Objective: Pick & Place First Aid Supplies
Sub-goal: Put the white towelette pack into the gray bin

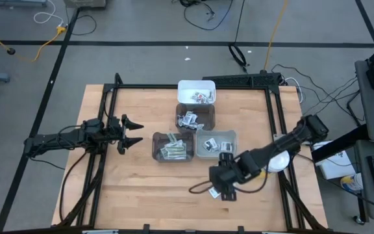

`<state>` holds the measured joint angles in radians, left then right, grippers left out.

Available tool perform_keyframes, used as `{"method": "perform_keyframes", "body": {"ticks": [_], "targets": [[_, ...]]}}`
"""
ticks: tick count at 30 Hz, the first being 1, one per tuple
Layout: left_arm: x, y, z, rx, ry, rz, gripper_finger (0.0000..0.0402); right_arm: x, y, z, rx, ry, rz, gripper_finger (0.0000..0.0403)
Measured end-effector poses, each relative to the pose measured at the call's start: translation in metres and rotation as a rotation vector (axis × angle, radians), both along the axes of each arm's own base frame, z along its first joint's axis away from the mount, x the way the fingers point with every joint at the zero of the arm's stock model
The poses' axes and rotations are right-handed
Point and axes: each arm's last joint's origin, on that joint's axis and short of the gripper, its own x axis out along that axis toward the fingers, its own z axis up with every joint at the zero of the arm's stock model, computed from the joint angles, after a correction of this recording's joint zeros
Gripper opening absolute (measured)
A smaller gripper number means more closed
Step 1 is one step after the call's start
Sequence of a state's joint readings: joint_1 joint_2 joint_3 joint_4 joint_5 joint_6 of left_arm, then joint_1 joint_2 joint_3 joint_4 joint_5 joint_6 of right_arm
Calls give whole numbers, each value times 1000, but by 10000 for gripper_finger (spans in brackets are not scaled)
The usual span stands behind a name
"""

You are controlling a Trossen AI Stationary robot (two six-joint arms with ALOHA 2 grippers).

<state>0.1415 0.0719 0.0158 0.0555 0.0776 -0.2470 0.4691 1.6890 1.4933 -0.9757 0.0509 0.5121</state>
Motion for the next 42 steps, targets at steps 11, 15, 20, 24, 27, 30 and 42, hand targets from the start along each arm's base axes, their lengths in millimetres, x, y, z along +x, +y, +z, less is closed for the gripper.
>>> {"method": "perform_keyframes", "body": {"ticks": [11, 15, 20, 24, 27, 30, 42], "targets": [[0, 0, 0, 0, 0, 0, 310, 6, 26, -25, -6, 26, 34, 254], [0, 0, 0, 0, 1, 0, 310, 11, 38, -42, -14, 40, 57, 254], [0, 0, 0, 0, 0, 0, 310, 13, 49, -59, -39, 63, 79, 254], [0, 0, 0, 0, 0, 0, 310, 12, 54, -78, -68, 72, 96, 254], [0, 0, 0, 0, 0, 0, 310, 10, 55, -90, -64, 74, 88, 254], [0, 0, 0, 0, 0, 0, 310, 8, 52, -100, -63, 71, 81, 254], [0, 0, 0, 0, 1, 0, 310, 6, 42, -123, -37, 40, 54, 239]]}}
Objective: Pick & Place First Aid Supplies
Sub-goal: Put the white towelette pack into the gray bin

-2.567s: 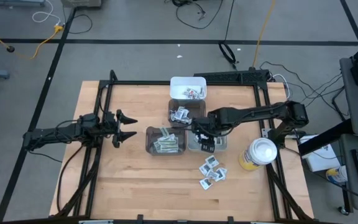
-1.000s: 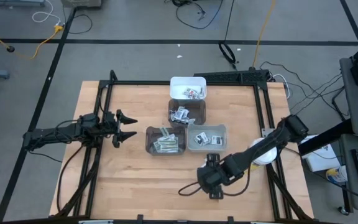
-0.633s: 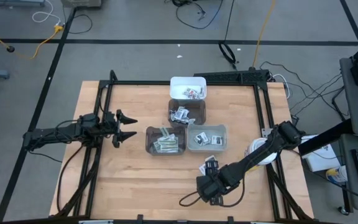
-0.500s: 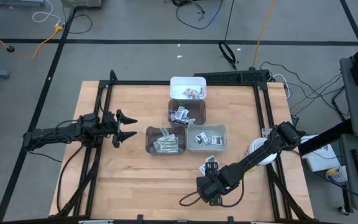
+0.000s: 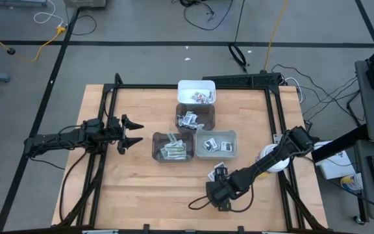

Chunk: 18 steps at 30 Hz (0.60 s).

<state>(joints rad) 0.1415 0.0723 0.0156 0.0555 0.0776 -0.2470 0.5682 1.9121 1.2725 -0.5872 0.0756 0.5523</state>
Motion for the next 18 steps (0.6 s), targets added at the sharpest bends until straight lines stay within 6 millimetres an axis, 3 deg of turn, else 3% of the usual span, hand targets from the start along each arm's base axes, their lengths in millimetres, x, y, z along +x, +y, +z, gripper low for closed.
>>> {"method": "perform_keyframes", "body": {"ticks": [14, 18], "targets": [[0, 0, 0, 0, 0, 0, 310, -1, 0, -4, 23, -4, 51, 47], [0, 0, 0, 0, 0, 0, 310, -1, 0, -4, 23, -5, 54, 13]]}}
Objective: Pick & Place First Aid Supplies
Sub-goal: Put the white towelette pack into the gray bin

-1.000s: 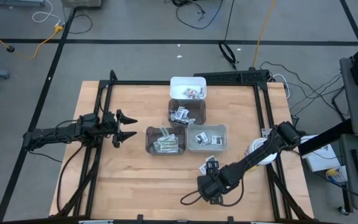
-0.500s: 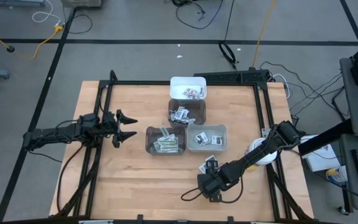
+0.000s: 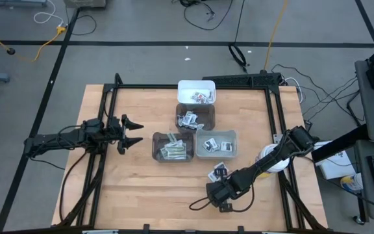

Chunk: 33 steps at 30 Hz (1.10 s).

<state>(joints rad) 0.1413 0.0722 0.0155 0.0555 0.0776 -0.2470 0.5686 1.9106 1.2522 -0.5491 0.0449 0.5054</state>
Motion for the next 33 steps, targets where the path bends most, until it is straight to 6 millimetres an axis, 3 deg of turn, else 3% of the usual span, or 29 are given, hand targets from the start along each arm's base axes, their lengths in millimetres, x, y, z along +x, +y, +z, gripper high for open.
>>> {"method": "perform_keyframes", "body": {"ticks": [8, 23, 27, 33], "targets": [[0, 0, 0, 0, 0, 0, 310, 0, -2, 4, 9, 28, 10, 19], [0, 0, 0, 0, 0, 1, 310, 5, -21, 81, -3, 33, -14, 17], [0, 0, 0, 0, 0, 0, 310, 8, -27, 94, 17, 36, -19, 18], [0, 0, 0, 0, 1, 0, 310, 13, -46, 94, -9, 68, -15, 19]]}}
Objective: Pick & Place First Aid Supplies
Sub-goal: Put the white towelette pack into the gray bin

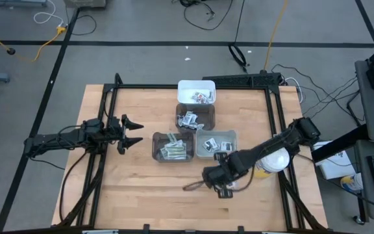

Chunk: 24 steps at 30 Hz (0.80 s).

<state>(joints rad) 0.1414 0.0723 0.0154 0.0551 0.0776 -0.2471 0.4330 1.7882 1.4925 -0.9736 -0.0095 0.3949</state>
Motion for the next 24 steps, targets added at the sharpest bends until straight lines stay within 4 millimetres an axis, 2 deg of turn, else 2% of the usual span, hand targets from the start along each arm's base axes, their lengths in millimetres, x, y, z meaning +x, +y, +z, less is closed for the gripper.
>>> {"method": "perform_keyframes", "body": {"ticks": [16, 20, 24], "targets": [[0, 0, 0, 0, -1, 0, 310, 24, -115, 2, -33, 36, -146, 19], [0, 0, 0, 0, -1, 0, 310, 25, -139, 2, -28, 37, -207, 20], [0, 0, 0, 0, -1, 0, 310, 26, -154, 2, -30, 32, -241, 20]]}}
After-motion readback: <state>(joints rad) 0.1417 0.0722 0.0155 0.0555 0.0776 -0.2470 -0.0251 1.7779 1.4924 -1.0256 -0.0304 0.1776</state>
